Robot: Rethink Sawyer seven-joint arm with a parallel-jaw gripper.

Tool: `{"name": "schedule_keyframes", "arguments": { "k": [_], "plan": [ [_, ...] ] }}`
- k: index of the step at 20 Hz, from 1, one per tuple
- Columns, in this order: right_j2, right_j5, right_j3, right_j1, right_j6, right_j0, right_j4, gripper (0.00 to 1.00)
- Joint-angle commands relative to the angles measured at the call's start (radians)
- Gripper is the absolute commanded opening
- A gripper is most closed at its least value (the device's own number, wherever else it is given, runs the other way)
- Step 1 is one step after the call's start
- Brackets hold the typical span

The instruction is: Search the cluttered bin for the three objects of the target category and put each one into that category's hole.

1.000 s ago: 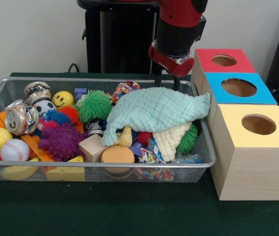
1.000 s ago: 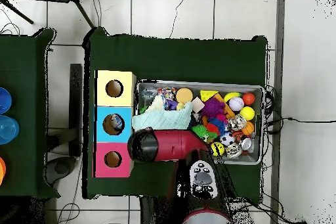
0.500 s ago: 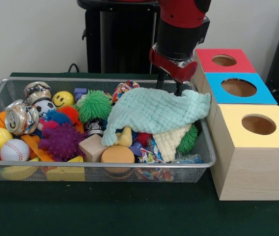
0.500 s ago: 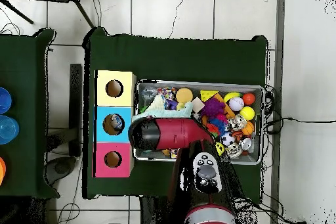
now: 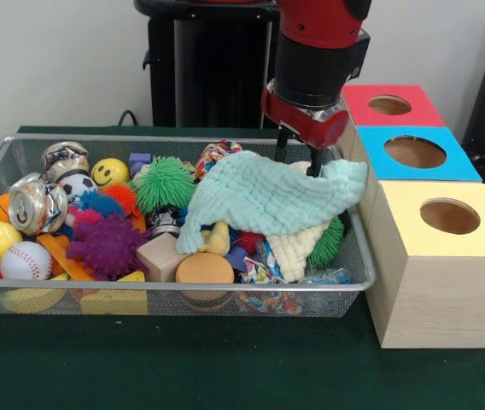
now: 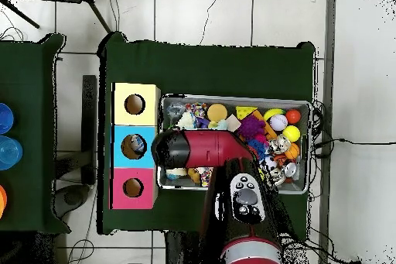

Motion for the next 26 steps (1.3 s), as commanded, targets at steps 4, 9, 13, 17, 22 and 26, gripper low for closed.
{"name": "schedule_keyframes", "arguments": {
  "k": [4,9,13,17,22,26],
  "plan": [
    [0.121,0.117,-0.089,0.028,-0.105,-0.033,0.007,1.00],
    [0.125,0.147,-0.114,0.022,-0.101,-0.033,0.017,1.00],
    [0.130,0.167,-0.136,0.025,-0.106,-0.039,0.022,1.00],
    [0.130,0.172,-0.147,0.026,-0.110,-0.039,0.013,1.00],
    [0.111,0.113,-0.104,0.009,-0.091,-0.020,-0.015,1.00],
    [0.103,0.080,-0.078,0.003,-0.076,-0.011,-0.025,1.00]
  ]
}}
